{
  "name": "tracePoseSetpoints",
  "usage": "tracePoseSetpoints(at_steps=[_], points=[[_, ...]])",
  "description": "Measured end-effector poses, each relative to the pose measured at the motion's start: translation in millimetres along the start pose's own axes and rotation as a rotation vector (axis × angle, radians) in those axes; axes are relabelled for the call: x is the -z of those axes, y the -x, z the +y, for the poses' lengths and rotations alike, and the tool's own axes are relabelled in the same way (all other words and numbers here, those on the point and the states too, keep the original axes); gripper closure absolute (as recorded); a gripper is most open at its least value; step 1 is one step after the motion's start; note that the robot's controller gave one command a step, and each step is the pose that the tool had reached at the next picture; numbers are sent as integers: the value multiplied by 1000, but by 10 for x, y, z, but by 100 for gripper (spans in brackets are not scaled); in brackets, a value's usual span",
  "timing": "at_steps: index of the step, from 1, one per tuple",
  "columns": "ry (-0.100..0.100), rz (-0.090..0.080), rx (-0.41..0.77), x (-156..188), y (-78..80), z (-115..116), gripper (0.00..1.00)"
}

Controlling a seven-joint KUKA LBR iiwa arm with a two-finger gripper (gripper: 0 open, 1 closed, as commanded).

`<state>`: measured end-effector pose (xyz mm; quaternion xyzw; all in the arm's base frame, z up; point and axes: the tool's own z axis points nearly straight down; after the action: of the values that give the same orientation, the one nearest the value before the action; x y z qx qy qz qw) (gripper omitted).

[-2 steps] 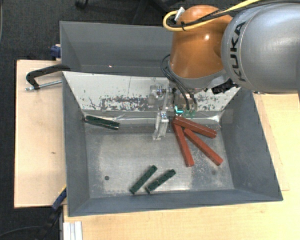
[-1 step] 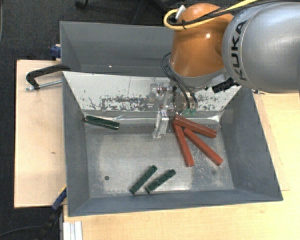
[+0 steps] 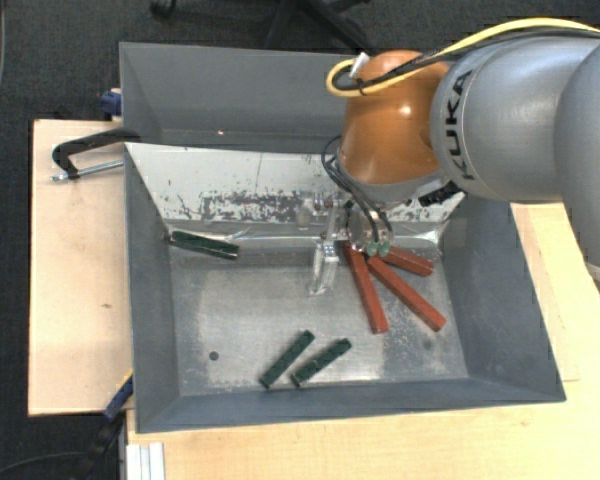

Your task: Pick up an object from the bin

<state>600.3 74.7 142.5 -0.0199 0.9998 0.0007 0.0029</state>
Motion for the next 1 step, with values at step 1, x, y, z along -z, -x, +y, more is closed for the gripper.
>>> tracePoseSetpoints(at_steps=[1], points=[[-2, 13, 14, -625, -51, -133, 0]])
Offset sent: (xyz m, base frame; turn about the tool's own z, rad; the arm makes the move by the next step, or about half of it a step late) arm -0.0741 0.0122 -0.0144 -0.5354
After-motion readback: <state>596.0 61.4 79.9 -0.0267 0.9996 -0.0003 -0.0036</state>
